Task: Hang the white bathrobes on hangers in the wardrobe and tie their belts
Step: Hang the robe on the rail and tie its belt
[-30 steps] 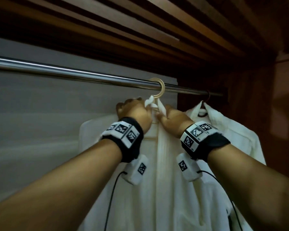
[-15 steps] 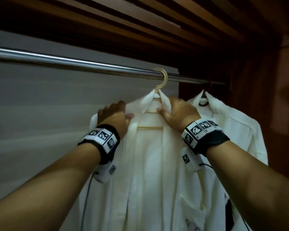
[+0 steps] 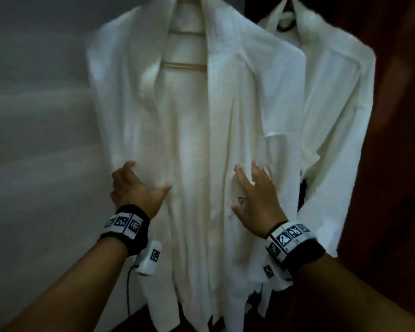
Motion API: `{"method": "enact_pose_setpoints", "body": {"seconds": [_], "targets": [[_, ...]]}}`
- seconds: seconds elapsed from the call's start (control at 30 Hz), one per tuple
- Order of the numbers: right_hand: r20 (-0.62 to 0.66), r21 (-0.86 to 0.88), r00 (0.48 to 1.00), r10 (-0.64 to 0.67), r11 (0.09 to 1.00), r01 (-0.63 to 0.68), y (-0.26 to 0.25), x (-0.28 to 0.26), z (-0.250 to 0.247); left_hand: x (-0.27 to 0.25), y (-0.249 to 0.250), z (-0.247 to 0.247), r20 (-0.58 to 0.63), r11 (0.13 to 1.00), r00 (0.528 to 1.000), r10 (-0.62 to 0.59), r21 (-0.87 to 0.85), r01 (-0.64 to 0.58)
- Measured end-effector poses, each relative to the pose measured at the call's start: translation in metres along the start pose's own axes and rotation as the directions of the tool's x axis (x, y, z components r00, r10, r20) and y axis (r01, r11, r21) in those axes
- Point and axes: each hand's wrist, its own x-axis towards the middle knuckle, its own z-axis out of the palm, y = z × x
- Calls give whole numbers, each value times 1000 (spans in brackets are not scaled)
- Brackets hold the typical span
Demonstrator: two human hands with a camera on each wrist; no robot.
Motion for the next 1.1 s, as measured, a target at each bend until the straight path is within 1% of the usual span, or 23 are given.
{"method": "enact_pose_setpoints", "body": {"seconds": [0.1,0.17,0.23,0.27,0.33,0.37,0.4,0.43,0.47,0.5,0.53,0.57,0.6,0.67,0.7,0.73,0.77,0.83,0.87,0.9,0.97,1.03,1.1], "targets": [[-61,27,997,-53,998,55,1,0,1,-4,16,6,-31,996,999,-9,-94,6],[-64,88,997,-39,995,45,-1,-1,3,-13,29,8,-91,996,996,18,-89,-26],[-75,209,997,-19,977,35,0,-11,9,-32,39,14,-143,986,981,132,-80,-144],[-125,285,992,16,958,20,3,-20,12,-46,44,19,-119,967,966,228,-91,-239],[-245,445,956,159,895,-35,12,-43,23,-76,48,32,14,897,912,411,-184,-401],[-254,517,933,256,851,-92,19,-53,29,-91,49,39,107,873,882,458,-243,-424],[-220,583,912,345,797,-161,27,-62,35,-106,49,46,194,858,852,486,-292,-423],[-157,633,902,402,742,-220,36,-69,39,-121,48,54,275,850,820,502,-331,-409],[-83,666,906,415,699,-260,46,-75,42,-136,47,63,344,846,788,510,-368,-387],[-10,689,921,389,671,-276,55,-79,41,-150,48,70,398,849,768,503,-395,-351],[65,711,945,322,649,-270,63,-82,39,-162,50,78,437,853,756,488,-422,-307],[147,733,965,217,631,-254,69,-84,33,-173,53,85,477,867,753,453,-430,-249],[225,761,970,93,604,-235,73,-86,27,-182,59,91,507,887,763,401,-422,-186],[319,807,941,-113,553,-207,80,-89,15,-196,72,102,523,936,814,252,-346,-67],[324,817,933,-157,544,-192,84,-89,9,-201,78,105,514,953,839,180,-304,-18],[310,823,935,-173,542,-172,88,-87,4,-204,83,111,514,967,852,103,-252,34],[287,824,944,-165,545,-155,93,-85,-2,-206,88,114,507,977,861,25,-195,87],[267,810,955,-125,567,-153,99,-80,-12,-202,93,124,503,964,853,-138,-129,232],[281,781,955,-98,602,-168,103,-78,-14,-198,93,130,483,946,853,-195,-138,295],[308,722,950,-60,665,-192,106,-77,-15,-194,90,135,477,942,850,-225,-116,315],[339,552,939,50,798,-242,116,-79,-11,-191,82,138,445,969,876,-187,-61,238],[281,457,946,162,844,-280,125,-82,-3,-194,72,137,382,981,912,-149,-61,186],[234,311,935,267,891,-332,128,-84,4,-201,65,131,311,977,936,-164,-82,198]]}}
